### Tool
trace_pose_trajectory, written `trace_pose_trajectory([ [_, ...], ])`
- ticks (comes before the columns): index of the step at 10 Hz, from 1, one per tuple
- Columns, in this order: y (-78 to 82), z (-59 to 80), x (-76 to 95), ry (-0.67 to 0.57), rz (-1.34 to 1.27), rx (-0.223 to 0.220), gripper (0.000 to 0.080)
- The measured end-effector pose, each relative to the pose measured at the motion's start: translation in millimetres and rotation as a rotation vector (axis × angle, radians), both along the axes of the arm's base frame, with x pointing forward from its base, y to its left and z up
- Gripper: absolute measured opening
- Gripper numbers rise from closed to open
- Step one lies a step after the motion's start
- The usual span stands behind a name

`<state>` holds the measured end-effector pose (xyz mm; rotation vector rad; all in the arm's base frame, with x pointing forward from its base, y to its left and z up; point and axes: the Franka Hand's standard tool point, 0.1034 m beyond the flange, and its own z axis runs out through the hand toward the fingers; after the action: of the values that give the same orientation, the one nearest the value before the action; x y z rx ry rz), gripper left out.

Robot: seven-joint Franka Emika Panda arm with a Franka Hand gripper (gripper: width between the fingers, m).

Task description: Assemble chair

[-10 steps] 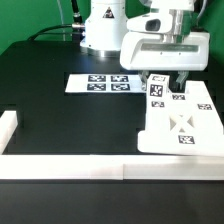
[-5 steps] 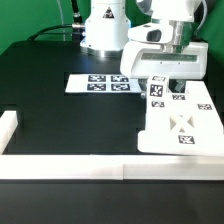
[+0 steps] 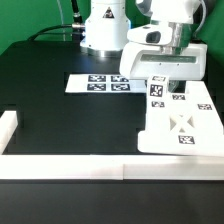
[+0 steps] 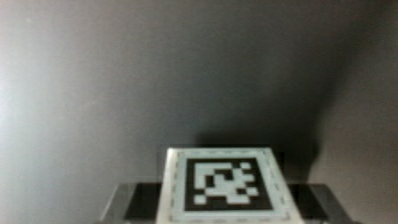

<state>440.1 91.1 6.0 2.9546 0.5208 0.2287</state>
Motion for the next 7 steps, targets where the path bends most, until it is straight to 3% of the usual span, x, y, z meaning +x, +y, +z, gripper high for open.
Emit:
trace_pose_trajectory([
  [4, -5.0, 3.4, 2.8, -0.003, 0.001, -0.001, 0.0268],
  [7, -13.5, 26.8, 7.1, 0.005, -0.025, 0.023, 0.0269],
])
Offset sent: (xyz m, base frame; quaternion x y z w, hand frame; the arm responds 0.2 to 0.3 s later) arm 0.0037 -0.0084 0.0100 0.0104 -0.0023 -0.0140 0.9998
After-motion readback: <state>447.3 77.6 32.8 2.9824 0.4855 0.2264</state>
